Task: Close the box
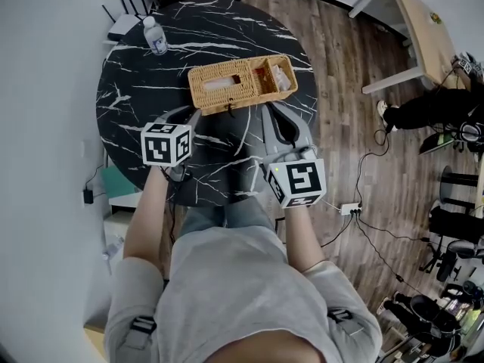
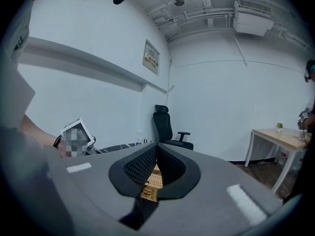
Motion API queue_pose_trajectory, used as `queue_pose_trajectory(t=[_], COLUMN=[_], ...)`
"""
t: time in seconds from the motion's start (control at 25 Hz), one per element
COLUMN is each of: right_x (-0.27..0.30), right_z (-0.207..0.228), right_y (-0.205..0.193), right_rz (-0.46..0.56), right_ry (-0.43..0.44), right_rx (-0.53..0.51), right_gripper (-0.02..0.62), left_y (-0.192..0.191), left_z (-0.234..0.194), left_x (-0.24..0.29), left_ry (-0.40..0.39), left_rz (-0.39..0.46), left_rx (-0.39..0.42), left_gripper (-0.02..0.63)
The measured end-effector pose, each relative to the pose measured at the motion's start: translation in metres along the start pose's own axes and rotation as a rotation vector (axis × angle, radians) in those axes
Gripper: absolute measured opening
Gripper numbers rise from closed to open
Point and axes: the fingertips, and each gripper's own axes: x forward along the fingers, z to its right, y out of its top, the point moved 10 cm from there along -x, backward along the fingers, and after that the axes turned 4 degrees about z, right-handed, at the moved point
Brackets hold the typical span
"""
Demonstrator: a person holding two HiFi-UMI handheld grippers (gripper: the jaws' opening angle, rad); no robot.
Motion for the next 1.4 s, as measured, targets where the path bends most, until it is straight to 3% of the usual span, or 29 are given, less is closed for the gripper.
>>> queue_pose_trajectory(t=[0.52, 0.8, 1.16, 1.4], right_x=[-0.008, -0.013, -0.024, -0.031], right_z=[-0.017, -0.021, -0.027, -0.030], right_y=[0.026, 0.038, 0.056, 0.067], right_rz=[0.068, 0.100, 0.148, 0.171], right_ry=[-0.012, -0.026, -0.025, -0.031], right_rx=[-0.016, -0.029, -0.037, -0.049], right_gripper=[0.005, 0.005, 0.005, 0.005], left_y=[0.040, 0.058, 0.077, 0.085], left_z=[0.016, 0.026, 0.036, 0.042], left_x=[-0.067, -0.102, -0.150, -0.182], left_ry=[0.019, 0.059, 0.060, 0.101], left_rz=[0.216, 0.336, 0.500, 0.614], left_rx=[0.076, 0.164, 0.143, 0.160], left_gripper=[0.078, 0.072, 0.072, 0.072])
